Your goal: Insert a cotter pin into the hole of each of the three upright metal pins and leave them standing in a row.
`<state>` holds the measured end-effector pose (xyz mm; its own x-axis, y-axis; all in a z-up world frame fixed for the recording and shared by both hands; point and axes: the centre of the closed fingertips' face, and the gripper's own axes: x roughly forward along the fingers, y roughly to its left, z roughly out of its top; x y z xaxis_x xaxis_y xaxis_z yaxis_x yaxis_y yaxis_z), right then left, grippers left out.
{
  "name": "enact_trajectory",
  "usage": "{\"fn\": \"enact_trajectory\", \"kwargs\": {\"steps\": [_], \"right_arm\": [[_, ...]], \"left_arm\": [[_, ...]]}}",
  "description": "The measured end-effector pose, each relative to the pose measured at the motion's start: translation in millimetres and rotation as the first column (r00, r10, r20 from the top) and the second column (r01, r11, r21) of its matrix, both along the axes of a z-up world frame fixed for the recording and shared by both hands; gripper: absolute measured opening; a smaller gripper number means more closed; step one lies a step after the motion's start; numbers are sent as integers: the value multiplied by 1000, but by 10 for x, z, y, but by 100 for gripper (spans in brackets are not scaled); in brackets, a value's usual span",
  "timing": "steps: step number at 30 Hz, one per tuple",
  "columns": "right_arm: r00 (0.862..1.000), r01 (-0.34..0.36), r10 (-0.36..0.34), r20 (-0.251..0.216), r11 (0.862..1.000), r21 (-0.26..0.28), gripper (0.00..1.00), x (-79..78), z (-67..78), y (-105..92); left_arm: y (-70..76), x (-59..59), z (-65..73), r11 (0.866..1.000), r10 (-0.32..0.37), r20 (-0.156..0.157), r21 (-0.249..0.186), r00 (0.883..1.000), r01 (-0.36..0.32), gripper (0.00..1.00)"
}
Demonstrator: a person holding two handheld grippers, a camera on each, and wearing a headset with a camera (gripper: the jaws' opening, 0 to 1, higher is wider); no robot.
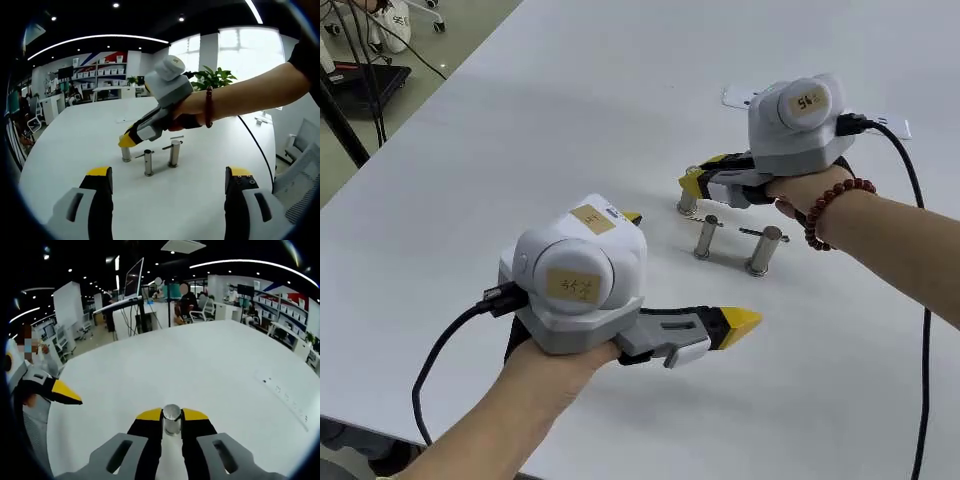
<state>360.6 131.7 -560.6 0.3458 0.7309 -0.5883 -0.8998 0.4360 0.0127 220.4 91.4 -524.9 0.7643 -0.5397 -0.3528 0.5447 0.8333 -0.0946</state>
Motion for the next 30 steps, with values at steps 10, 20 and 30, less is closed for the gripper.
{"fn": "enact_trajectory", "kwargs": {"steps": [10, 20, 30], "right_arm": [[1000, -16, 16, -6, 1000, -15, 8, -48, 0, -80], [999, 31, -31, -12, 999, -28, 8, -34, -14, -422], [995, 101, -102, -22, 994, -38, 8, -4, -19, -804]], "left_arm": [[-14, -2, 9, 1000, -6, -6, -7, 1000, 6, 97], [-31, -8, 28, 1000, -17, -4, -8, 1000, 17, 99], [-43, -16, 38, 1000, -28, 5, 9, 1000, 28, 99]]}}
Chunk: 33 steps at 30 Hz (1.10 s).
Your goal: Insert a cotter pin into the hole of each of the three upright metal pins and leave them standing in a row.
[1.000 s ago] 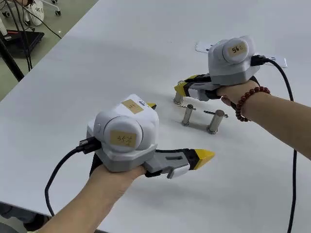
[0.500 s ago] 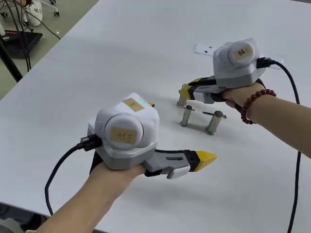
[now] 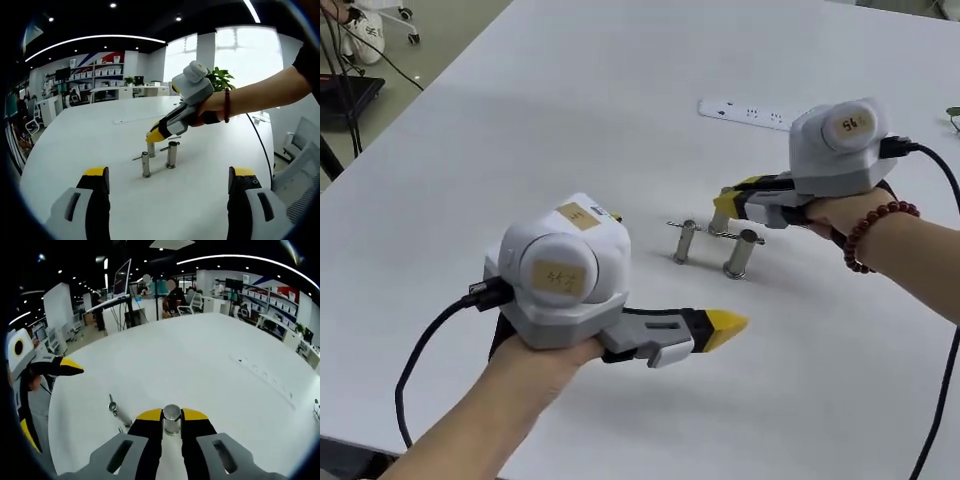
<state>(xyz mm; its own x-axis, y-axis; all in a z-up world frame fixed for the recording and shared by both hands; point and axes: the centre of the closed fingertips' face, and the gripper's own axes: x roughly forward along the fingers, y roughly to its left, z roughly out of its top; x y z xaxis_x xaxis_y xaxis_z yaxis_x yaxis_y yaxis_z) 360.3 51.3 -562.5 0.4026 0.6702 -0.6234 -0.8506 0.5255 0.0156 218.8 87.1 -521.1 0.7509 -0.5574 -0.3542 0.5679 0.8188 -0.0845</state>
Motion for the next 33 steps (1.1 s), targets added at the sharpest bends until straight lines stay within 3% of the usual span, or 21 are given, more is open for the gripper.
{"fn": "enact_trajectory", "kwargs": {"steps": [9, 14, 22, 25, 33], "right_arm": [[999, 54, -54, 0, 998, -18, 8, 16, 15, -403], [997, 83, -83, -4, 996, -20, 8, -63, 30, -600], [994, 106, -107, -11, 994, -26, 8, -245, 53, -818], [994, 106, -106, -10, 994, -36, 8, -317, 61, -859], [995, 101, -102, -16, 994, -29, 8, -506, 99, -955]], "left_arm": [[-12, -15, -23, 1000, -9, -7, 11, 1000, 9, 99], [-4, -15, -27, 1000, -8, -9, 13, 1000, 8, 99], [-19, -25, -27, 1000, -17, -7, 16, 1000, 17, 99], [-25, -37, -51, 999, -22, -17, 24, 1000, 22, 99], [-42, -47, -32, 999, -33, -8, 30, 999, 33, 99]]}}
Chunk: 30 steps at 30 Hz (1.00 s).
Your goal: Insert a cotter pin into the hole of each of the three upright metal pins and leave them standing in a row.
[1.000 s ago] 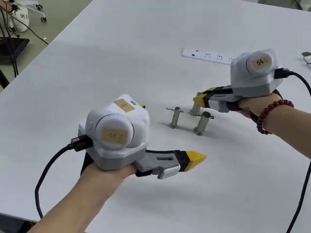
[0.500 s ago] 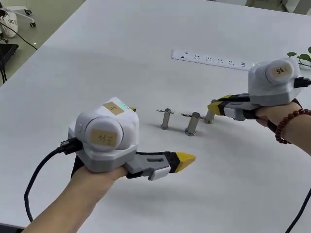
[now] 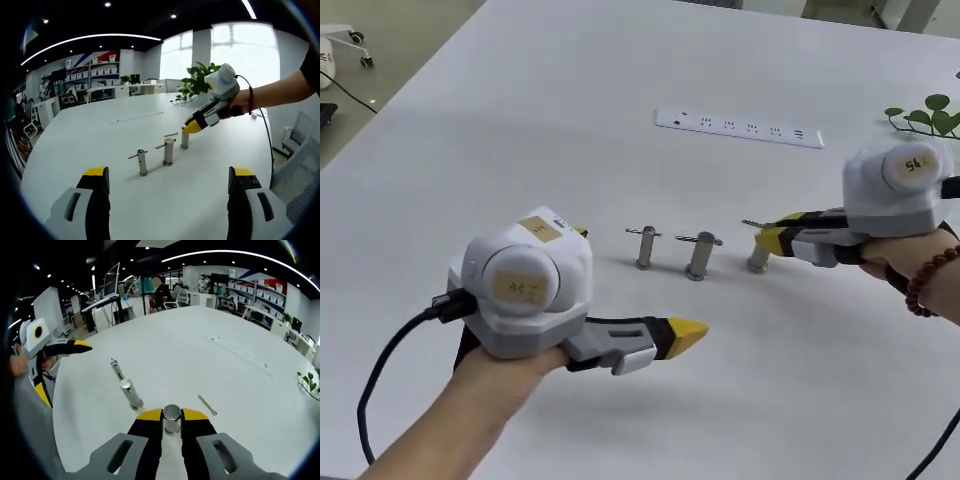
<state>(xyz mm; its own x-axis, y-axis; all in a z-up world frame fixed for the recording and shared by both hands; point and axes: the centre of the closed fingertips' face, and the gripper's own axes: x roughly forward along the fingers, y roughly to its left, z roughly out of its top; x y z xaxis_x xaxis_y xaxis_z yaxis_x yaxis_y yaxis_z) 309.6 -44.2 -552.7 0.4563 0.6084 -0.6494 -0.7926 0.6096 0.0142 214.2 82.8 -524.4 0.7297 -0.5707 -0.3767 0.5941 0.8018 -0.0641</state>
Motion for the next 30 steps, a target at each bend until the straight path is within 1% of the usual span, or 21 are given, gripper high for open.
{"fn": "enact_trajectory", "kwargs": {"steps": [4, 10, 14, 20, 23, 30], "right_arm": [[1000, -6, 6, -5, 1000, 4, 8, -56, -8, -39], [999, -30, 30, -9, 1000, 4, 8, -228, 5, 28], [999, -52, 52, -15, 999, 10, 8, -353, 6, 100], [996, -87, 87, -15, 996, 12, 8, -502, 2, 230], [995, -100, 100, -8, 995, 6, 8, -539, -5, 277], [992, -126, 126, -12, 992, 9, 8, -625, -28, 418]], "left_arm": [[7, -2, 13, 1000, -5, 1, 0, 1000, 5, 99], [25, 3, 18, 1000, -6, 1, 2, 1000, 6, 99], [11, -21, -8, 1000, -21, -11, 17, 1000, 21, 98], [-8, -31, 1, 999, -29, -8, 17, 1000, 29, 98], [-4, -35, -7, 999, -30, -13, 21, 999, 30, 98], [6, -34, 12, 999, -27, -7, 20, 1000, 27, 98]]}}
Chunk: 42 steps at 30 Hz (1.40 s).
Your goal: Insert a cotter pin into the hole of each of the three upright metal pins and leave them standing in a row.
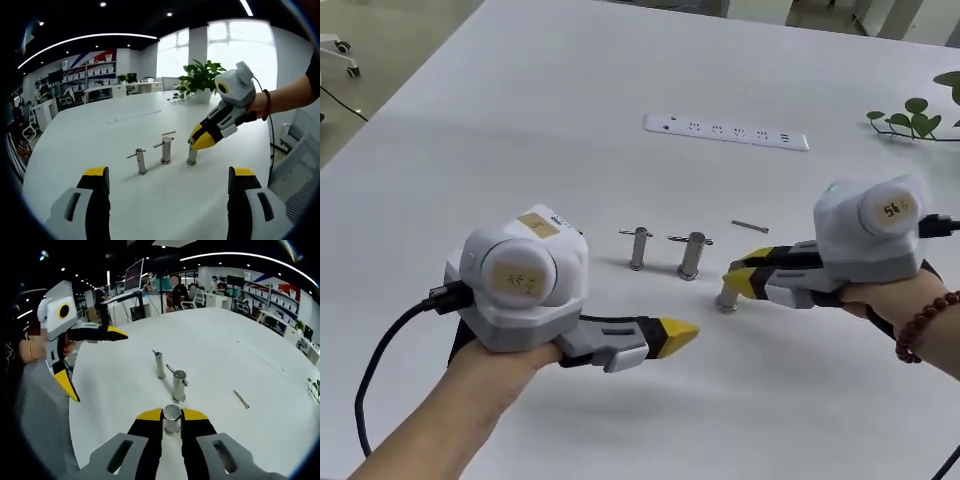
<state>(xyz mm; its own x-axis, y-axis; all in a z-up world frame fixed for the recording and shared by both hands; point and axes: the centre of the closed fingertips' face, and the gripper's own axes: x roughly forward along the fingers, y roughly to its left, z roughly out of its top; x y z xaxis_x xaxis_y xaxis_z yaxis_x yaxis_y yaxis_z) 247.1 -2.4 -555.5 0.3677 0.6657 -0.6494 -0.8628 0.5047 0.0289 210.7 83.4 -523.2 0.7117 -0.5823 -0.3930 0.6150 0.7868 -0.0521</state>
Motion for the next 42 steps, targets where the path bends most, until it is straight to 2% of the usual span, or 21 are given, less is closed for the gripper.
{"fn": "enact_trajectory", "kwargs": {"steps": [9, 13, 20, 29, 39, 41, 42], "right_arm": [[1000, -19, 18, 16, 1000, 4, 8, -54, -1, 184], [1000, -6, 6, 16, 1000, 15, 8, -15, -19, 217], [1000, 0, -1, 16, 1000, 26, 8, -78, -24, 311], [1000, 4, -4, 13, 1000, 25, 8, -126, -33, 309], [999, 7, -8, 36, 1000, 27, 9, -119, -57, 307], [999, -3, 4, 51, 1000, -15, 12, -120, -116, 282], [999, -2, 3, 50, 1000, -8, 13, -133, -125, 294]], "left_arm": [[18, -3, 13, 1000, 4, 3, 0, 1000, -4, 98], [22, -2, 16, 1000, 5, 4, 0, 1000, -5, 98], [21, -8, 24, 1000, 4, 5, -1, 1000, -4, 98], [22, -7, 15, 1000, 4, 2, 0, 1000, -4, 98], [-20, -26, -31, 1000, -9, -13, 6, 1000, 9, 98], [-29, -35, -36, 1000, -13, -14, 7, 1000, 13, 98], [-33, -38, -38, 1000, -14, -14, 7, 1000, 15, 98]]}}
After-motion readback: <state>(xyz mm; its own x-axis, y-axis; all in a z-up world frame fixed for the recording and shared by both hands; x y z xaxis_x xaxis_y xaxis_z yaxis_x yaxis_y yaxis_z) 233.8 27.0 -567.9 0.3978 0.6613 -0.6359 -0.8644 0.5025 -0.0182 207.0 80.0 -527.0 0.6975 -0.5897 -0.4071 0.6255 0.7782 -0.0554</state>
